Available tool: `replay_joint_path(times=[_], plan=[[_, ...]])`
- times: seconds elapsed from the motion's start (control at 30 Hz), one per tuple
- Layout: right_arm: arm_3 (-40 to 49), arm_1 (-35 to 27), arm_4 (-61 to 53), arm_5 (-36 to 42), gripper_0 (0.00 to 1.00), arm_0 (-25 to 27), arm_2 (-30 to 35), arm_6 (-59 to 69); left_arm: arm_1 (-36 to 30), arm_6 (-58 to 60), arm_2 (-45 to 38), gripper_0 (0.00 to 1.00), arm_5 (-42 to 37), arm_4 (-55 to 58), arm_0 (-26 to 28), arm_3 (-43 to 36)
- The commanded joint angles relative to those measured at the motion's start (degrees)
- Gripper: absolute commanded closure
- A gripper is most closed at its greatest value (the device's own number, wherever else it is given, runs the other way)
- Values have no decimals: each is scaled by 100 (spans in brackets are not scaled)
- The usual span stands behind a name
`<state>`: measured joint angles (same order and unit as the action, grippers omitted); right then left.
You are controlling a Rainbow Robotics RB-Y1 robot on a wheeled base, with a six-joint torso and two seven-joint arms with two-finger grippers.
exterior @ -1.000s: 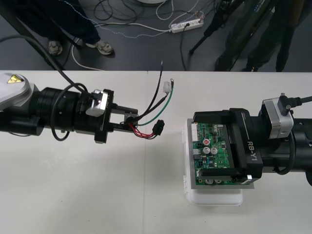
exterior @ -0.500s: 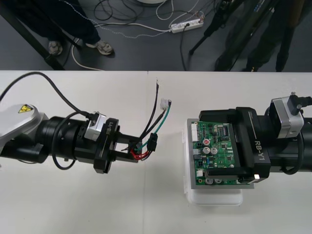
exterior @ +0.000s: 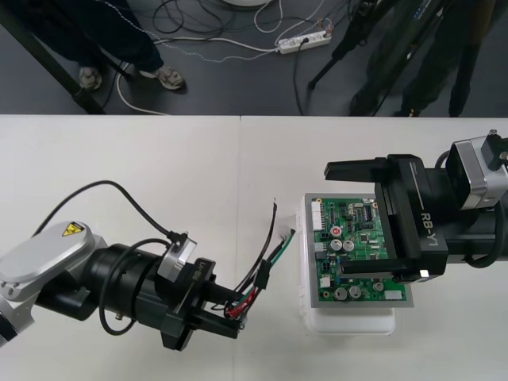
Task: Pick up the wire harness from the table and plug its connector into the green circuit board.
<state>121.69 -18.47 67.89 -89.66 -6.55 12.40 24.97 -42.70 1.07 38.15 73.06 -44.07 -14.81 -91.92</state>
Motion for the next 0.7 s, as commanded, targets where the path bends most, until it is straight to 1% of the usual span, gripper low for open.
replay_joint_path(times=[0.03, 0.17, 0.33, 0.43, 0.53, 0.57, 0.7], plan=[[188, -464, -197, -34, 0, -294, -177, 166, 561, 658, -238, 100, 561, -348, 373, -160], [47, -763, -373, -34, 0, -373, -388, 131, 983, 1185, -580, 100, 789, -876, 540, -160], [-392, -1264, -979, -34, 0, -426, -1064, 43, 1396, 1993, -1029, 100, 1316, -1368, 646, -169], [-506, -1501, -1181, -34, 0, -443, -1363, -54, 1624, 2459, -1301, 100, 1642, -1605, 716, -160], [-489, -1563, -1172, -34, 0, -461, -1407, -124, 1712, 2705, -1398, 100, 1694, -1667, 734, -169], [-462, -1580, -1084, -34, 0, -505, -1407, -388, 1756, 2960, -1433, 100, 1694, -1667, 751, -169], [-462, -1572, -830, -34, 0, -593, -1416, -783, 1835, 3277, -1433, 100, 1694, -1658, 760, -169]])
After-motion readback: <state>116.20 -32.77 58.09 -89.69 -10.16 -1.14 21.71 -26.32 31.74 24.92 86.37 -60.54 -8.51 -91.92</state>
